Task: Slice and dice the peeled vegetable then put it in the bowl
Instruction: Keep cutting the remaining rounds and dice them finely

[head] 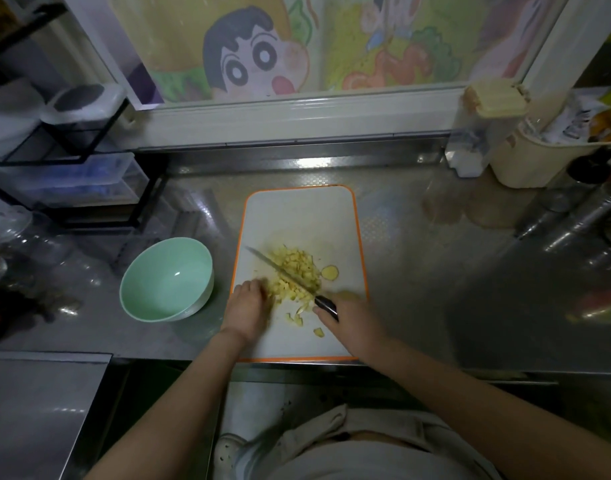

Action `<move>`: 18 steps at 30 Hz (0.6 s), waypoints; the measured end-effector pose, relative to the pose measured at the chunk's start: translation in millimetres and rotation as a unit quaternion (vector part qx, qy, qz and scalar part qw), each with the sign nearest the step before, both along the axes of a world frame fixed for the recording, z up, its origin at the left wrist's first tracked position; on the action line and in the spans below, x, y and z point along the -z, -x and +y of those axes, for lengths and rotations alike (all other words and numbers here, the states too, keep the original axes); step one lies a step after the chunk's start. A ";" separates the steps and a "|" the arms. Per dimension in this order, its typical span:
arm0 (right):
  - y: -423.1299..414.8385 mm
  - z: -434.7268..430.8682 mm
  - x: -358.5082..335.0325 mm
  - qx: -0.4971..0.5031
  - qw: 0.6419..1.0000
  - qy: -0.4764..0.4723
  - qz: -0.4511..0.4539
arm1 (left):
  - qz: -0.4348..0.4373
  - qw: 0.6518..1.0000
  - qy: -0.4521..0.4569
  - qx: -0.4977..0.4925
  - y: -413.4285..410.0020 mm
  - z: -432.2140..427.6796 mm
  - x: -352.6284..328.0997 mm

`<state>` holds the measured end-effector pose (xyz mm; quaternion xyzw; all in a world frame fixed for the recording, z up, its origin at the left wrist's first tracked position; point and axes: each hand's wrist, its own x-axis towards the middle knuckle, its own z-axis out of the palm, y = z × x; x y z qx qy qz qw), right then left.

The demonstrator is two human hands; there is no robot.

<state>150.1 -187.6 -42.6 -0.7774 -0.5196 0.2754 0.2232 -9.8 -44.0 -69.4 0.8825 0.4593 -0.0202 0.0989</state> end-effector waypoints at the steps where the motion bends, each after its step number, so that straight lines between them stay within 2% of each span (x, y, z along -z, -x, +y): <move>1: 1.3 -0.4 0.2 -0.017 0.998 -0.015 -0.058 | 0.011 1.000 0.008 -0.009 2.4 -0.2 1.1; 3: 3.9 -0.6 -1.6 -0.037 0.990 -0.053 -0.125 | 0.031 0.999 0.021 -0.018 4.6 -2.8 3.4; 5: 7.2 -2.0 -4.2 -0.049 0.985 -0.056 -0.156 | 0.023 0.998 0.040 -0.033 4.4 -5.5 6.3; 12: 9.6 -6.5 -9.3 -0.010 0.996 -0.024 -0.080 | -0.083 0.986 0.102 -0.104 -4.8 -14.6 5.0; 18: 6.8 -8.4 -11.4 0.006 0.997 -0.002 -0.082 | -0.056 0.988 0.104 -0.100 -11.4 -15.1 2.3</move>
